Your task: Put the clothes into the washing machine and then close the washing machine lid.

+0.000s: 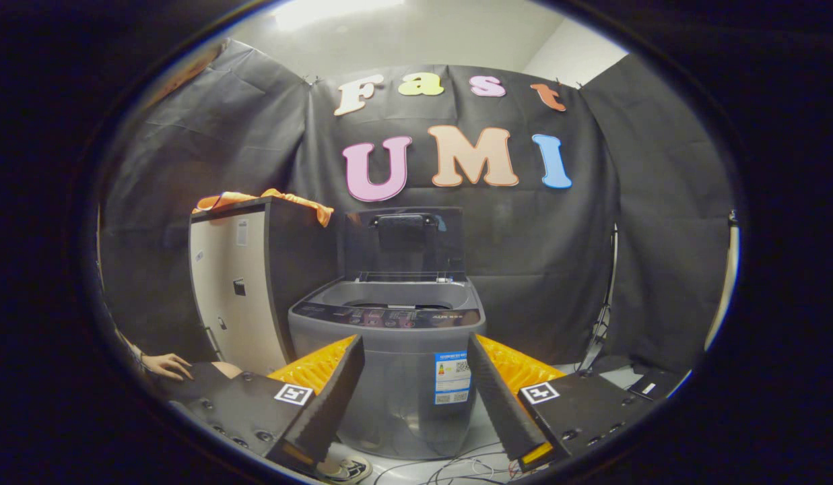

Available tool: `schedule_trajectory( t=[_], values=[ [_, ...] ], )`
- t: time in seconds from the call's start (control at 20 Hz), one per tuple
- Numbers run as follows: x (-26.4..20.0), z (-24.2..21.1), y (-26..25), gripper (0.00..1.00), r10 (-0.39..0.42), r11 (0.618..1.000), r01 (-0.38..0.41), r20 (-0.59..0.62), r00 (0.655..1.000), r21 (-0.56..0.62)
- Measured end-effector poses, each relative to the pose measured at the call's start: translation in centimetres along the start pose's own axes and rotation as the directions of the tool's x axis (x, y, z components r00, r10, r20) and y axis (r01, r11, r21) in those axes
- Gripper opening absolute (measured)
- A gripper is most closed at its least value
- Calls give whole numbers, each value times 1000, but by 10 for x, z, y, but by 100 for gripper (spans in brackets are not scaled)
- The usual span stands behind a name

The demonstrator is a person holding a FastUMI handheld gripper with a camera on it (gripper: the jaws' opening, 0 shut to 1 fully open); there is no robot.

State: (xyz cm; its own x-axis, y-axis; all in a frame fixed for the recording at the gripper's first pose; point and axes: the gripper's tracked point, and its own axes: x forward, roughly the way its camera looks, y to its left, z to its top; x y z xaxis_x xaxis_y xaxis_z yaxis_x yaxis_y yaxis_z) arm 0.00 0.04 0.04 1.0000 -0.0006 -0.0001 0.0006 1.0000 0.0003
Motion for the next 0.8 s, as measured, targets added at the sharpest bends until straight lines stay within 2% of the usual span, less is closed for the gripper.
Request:
schedule_trajectory(
  t=[0.5,0.8],
  values=[
    [9,3,6,96,-15,1000,15,-1,1000,-2],
    [73,82,74,96,115,993,-117,83,990,13]
  ],
)
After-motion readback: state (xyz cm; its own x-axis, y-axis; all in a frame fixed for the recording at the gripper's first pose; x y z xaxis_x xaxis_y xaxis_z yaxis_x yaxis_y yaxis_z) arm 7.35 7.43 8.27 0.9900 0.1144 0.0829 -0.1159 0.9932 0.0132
